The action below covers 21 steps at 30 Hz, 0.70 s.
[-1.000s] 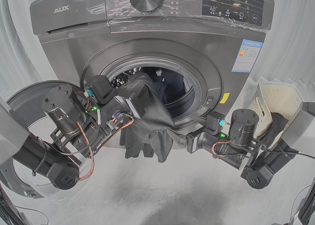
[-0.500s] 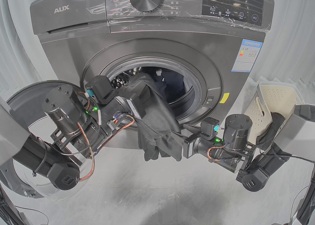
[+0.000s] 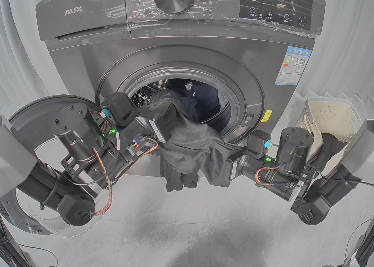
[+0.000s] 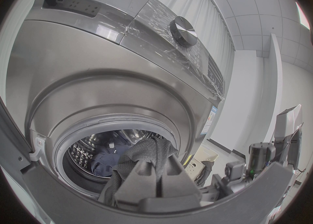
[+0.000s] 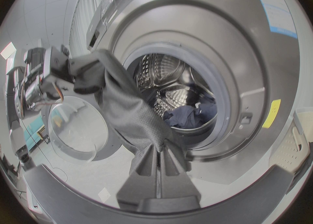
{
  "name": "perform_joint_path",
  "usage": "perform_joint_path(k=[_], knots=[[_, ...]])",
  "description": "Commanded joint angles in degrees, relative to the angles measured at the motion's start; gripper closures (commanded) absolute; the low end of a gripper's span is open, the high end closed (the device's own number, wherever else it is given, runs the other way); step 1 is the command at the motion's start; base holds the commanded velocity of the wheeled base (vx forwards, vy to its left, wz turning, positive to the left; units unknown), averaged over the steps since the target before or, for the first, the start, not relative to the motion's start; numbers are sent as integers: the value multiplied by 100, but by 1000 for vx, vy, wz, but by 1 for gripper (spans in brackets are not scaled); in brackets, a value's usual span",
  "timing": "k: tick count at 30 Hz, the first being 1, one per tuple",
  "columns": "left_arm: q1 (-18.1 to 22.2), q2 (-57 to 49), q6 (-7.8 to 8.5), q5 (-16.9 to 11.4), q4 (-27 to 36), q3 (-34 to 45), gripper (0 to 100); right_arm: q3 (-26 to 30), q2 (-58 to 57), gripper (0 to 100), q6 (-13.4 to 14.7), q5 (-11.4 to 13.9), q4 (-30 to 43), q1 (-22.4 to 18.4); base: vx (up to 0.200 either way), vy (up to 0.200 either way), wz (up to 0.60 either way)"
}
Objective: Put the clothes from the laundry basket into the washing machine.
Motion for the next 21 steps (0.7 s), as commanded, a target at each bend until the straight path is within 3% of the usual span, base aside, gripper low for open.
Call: perform_joint_path(k=[1,10,21], knots=[[12,23,-1,1,-78,70,100,186,-600,100,-66,11,22,-182,0,0,0],[-23,-38,-98,-8,-316,377,100,222,-696,100,-22,46,-119,-270,0,0,0],[-67,-100,-107,-52,-360,518,100,134,-696,100,-31,11,-127,-174,0,0,0]])
